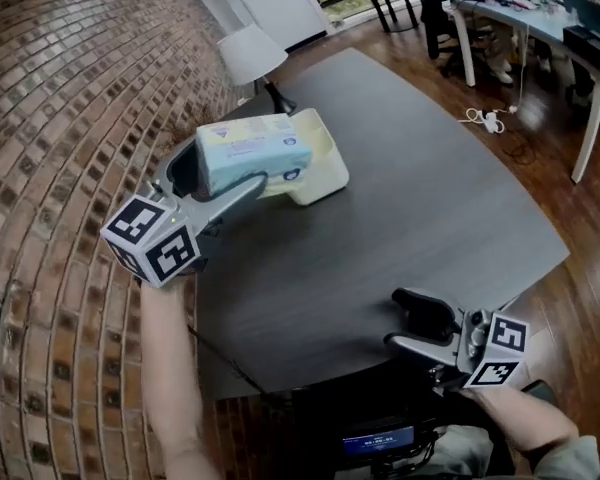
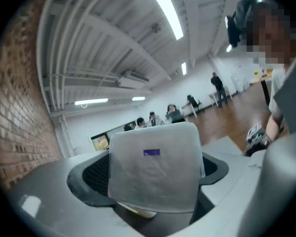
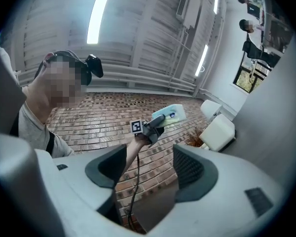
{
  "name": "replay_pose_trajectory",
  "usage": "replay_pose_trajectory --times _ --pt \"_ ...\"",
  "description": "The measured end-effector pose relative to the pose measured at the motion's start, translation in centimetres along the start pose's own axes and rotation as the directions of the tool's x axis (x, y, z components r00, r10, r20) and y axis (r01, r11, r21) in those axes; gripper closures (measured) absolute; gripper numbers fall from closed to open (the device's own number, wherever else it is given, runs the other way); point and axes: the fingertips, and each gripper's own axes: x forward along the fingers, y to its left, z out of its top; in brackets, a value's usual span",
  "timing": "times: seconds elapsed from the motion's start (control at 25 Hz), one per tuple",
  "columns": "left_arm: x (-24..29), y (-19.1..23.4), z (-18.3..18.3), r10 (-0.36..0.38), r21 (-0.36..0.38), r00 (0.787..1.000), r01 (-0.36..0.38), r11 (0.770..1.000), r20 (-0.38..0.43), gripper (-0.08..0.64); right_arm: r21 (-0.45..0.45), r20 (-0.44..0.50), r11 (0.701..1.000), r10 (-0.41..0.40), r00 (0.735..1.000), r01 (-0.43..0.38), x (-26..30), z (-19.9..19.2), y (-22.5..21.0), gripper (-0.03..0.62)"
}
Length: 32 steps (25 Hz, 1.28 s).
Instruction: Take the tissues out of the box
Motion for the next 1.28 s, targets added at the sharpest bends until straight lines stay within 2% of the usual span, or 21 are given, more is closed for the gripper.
replay_pose_trajectory --times 0.08,0.16,0.24,0.4,0.52,0.56,0.72,0.88,1.04,1.28 --pt "-3.8 -4.6 0.9 0.021 -0.109 0.985 -0.002 0.994 0.171 0.058 -0.008 -0.016 1.0 0.009 1.0 -0.009 0.0 -0.2 0.4 0.288" --pt "-7.2 -9.2 0.5 0.04 -0.189 0.954 0.018 0.982 0.297 0.058 -0.014 -0.029 1.0 0.017 0.999 -0.018 0.4 -0.5 0.8 0.288" --pt "-9.8 -13.5 -0.9 0.053 -0.268 0.92 0.058 0.962 0.389 0.06 -0.019 -0.039 1.0 0.021 0.999 -0.022 0.7 -0.8 1.2 0.288" --pt "-12.9 -19.1 -4.6 0.138 -0.424 0.857 0.1 0.9 0.497 0.061 -0.04 -0.063 0.999 0.031 0.998 -0.033 1.0 -1.3 1.8 0.288" --pt "-15.0 -20.4 -7.9 0.24 -0.543 0.811 0.111 0.832 0.534 0.063 -0.069 -0.103 0.996 0.049 0.994 -0.056 1.2 -2.2 2.5 0.288" --pt "-15.7 -20.5 -8.7 0.268 -0.563 0.798 0.106 0.82 0.54 0.063 -0.074 -0.116 0.995 0.056 0.992 -0.064 1.4 -2.6 2.8 0.288" --pt "-17.4 -20.0 -10.8 0.346 -0.581 0.766 0.044 0.813 0.541 0.063 -0.092 -0.137 0.992 0.069 0.988 -0.082 2.0 -3.3 3.6 0.288" --pt "-17.8 -20.6 -12.5 0.354 -0.638 0.747 0.121 0.76 0.563 0.064 -0.108 -0.145 0.992 0.054 0.988 -0.07 2.0 -3.6 3.6 0.288" --pt "-19.4 -21.8 -12.9 0.36 -0.656 0.708 0.193 0.729 0.607 0.067 -0.12 -0.172 0.99 0.049 0.984 -0.07 1.7 -3.9 3.5 0.288" --pt "-21.3 -22.1 -13.8 0.349 -0.652 0.698 0.223 0.724 0.626 0.069 -0.125 -0.17 0.987 0.076 0.983 -0.098 1.5 -5.0 4.2 0.289"
